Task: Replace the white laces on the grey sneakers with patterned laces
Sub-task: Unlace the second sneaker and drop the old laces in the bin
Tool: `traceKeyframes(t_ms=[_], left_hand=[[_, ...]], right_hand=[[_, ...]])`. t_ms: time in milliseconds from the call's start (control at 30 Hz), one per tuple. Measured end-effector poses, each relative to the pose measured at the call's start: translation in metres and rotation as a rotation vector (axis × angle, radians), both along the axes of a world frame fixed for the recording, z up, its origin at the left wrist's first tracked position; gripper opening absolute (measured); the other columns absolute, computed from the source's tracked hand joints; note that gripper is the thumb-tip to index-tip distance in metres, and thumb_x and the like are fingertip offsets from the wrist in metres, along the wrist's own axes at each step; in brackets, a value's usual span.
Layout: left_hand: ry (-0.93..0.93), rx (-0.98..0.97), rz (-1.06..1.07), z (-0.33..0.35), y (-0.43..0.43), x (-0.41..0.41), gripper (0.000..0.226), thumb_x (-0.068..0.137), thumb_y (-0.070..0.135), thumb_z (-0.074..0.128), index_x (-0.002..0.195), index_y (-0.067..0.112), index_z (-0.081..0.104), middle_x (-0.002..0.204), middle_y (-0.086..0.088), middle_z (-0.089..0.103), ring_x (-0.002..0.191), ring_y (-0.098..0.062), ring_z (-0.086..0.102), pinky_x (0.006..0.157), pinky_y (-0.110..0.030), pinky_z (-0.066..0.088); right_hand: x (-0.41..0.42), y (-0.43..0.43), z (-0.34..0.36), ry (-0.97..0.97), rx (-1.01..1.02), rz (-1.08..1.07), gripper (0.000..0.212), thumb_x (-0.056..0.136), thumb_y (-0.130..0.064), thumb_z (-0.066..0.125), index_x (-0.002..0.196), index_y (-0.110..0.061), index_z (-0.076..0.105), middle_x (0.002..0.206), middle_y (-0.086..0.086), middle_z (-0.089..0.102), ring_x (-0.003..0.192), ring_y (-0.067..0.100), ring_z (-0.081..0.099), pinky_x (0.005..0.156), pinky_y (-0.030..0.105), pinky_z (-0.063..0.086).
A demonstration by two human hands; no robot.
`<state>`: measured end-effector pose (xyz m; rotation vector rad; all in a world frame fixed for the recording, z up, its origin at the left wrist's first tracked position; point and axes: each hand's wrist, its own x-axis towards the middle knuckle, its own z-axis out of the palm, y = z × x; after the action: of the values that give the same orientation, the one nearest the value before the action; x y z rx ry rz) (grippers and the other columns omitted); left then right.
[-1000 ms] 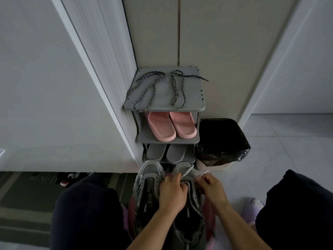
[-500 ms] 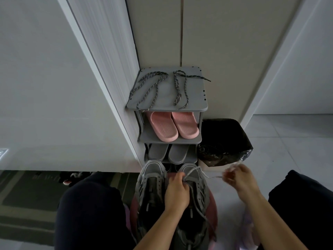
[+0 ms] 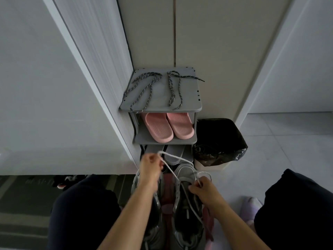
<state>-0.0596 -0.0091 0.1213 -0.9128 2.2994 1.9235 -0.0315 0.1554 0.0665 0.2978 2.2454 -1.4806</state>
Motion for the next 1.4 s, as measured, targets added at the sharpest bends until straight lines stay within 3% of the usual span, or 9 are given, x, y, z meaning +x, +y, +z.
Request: traceKeyframes(t_ms=[67,233,400,600,733,900,1067,1267,1400], left_hand=[[0.060,0.106,0.042,0.014,-0.016,-0.006,0.009,0.095,0.013,0.048,0.098,0.006,0.054,0.077,-0.004,0.057,0.061,-0.011,0.051,0.057,-0.021,0.044],[-0.032,-0.091,-0.310,-0.003,0.004,0.015,0.016,0.094,0.016,0.049,0.079,0.022,0.049,0.086,0.002,0.064,0.068,-0.008,0.056,0.062,-0.021,0.042],[0.192,-0.023,-0.461,0.004,0.027,0.020,0.016,0.094,0.012,0.050,0.080,0.021,0.050,0.084,0.007,0.068,0.071,0.001,0.062,0.068,-0.020,0.046],[0.248,-0.154,-0.816,0.030,0.037,0.004,0.018,0.088,0.013,0.058,0.080,0.028,0.053,0.083,0.008,0.062,0.072,0.001,0.055,0.076,-0.020,0.047],[0.221,-0.259,-0.519,0.007,0.025,0.008,0.012,0.090,0.014,0.057,0.102,0.018,0.060,0.097,0.007,0.059,0.087,0.002,0.057,0.076,-0.013,0.042],[-0.117,-0.504,-0.690,-0.035,0.022,0.022,0.027,0.089,0.022,0.060,0.114,0.014,0.061,0.116,-0.007,0.055,0.106,-0.020,0.057,0.088,-0.023,0.041],[0.071,-0.611,-0.526,-0.021,0.022,0.016,0.013,0.091,0.022,0.055,0.092,0.013,0.064,0.093,-0.002,0.066,0.082,-0.017,0.060,0.072,-0.029,0.045],[0.542,-0.700,-0.426,0.023,0.022,0.008,0.007,0.089,0.013,0.056,0.090,0.013,0.064,0.082,0.013,0.060,0.072,-0.005,0.056,0.061,-0.016,0.044],[0.233,-0.483,-0.466,-0.003,0.019,0.015,0.022,0.090,0.022,0.057,0.110,0.012,0.055,0.097,0.004,0.055,0.082,-0.010,0.057,0.073,-0.025,0.049]], right_hand=[[0.002,-0.002,0.001,0.002,-0.023,-0.031,0.028,0.080,-0.007,0.063,0.065,-0.014,0.040,0.055,-0.005,0.040,0.049,0.007,0.037,0.048,0.018,0.029],[0.007,-0.003,0.006,0.050,-0.060,-0.065,0.017,0.081,-0.006,0.064,0.080,-0.010,0.047,0.067,-0.002,0.047,0.059,0.009,0.044,0.048,0.010,0.036],[0.006,-0.010,0.017,0.206,-0.043,0.102,0.019,0.082,-0.014,0.067,0.095,-0.018,0.055,0.065,-0.005,0.048,0.056,0.007,0.045,0.052,0.011,0.038],[-0.012,-0.025,0.037,0.310,-0.423,-0.135,0.017,0.089,0.005,0.051,0.092,-0.010,0.059,0.081,0.000,0.064,0.074,0.000,0.065,0.061,0.011,0.049],[-0.012,-0.014,0.034,0.276,-0.386,-0.293,0.021,0.094,-0.010,0.049,0.078,-0.007,0.063,0.059,-0.008,0.058,0.048,-0.001,0.053,0.046,0.007,0.038],[0.003,-0.008,0.018,0.080,-0.398,-0.365,0.030,0.097,-0.024,0.044,0.079,-0.010,0.063,0.062,0.002,0.052,0.055,0.011,0.046,0.048,0.016,0.039],[0.013,-0.009,0.024,0.088,-0.456,-0.421,0.033,0.098,-0.025,0.040,0.076,-0.010,0.061,0.061,0.002,0.052,0.056,0.012,0.045,0.055,0.023,0.038],[0.016,-0.011,0.023,0.108,-0.424,-0.308,0.032,0.098,-0.023,0.040,0.074,-0.008,0.053,0.055,-0.003,0.046,0.047,0.005,0.038,0.046,0.016,0.034],[0.015,-0.009,0.022,0.099,-0.455,-0.346,0.031,0.097,-0.021,0.042,0.071,-0.010,0.055,0.059,0.002,0.050,0.048,0.008,0.041,0.049,0.021,0.035]])
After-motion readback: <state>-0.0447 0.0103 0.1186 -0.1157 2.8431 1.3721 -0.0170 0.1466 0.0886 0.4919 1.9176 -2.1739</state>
